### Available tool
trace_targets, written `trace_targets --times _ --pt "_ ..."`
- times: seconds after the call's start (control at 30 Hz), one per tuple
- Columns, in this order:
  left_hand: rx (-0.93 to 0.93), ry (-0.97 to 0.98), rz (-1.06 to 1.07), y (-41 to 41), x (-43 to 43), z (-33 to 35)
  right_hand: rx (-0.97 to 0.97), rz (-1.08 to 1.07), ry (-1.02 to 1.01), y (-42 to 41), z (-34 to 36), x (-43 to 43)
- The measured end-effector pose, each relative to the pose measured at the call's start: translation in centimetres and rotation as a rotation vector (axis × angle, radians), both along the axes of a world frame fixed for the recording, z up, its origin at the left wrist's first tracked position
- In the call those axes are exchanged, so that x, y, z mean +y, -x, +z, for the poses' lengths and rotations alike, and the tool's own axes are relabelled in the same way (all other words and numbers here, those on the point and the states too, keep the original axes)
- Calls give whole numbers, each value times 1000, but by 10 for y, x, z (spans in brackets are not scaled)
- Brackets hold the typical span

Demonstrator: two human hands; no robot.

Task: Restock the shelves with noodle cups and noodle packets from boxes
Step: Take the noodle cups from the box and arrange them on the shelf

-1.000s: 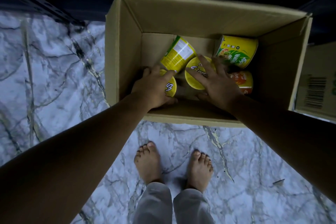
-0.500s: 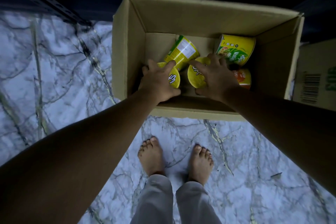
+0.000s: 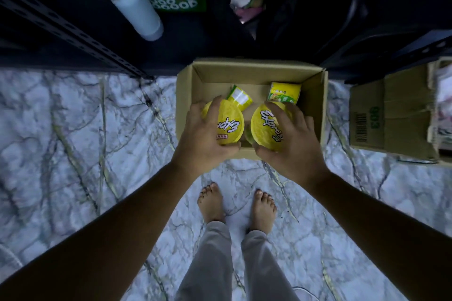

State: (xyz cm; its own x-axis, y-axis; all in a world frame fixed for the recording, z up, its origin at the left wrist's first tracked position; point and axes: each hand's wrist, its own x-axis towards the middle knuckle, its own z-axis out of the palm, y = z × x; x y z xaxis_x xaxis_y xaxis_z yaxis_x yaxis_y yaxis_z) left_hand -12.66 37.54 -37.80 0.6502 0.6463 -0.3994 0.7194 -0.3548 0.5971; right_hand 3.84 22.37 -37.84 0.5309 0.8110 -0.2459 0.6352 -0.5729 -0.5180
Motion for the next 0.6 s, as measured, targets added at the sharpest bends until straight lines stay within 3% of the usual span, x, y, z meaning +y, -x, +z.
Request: trace_targets --times 0.6 --pt "-547 -185 146 24 -51 437 282 -153 -628 13 433 -57"
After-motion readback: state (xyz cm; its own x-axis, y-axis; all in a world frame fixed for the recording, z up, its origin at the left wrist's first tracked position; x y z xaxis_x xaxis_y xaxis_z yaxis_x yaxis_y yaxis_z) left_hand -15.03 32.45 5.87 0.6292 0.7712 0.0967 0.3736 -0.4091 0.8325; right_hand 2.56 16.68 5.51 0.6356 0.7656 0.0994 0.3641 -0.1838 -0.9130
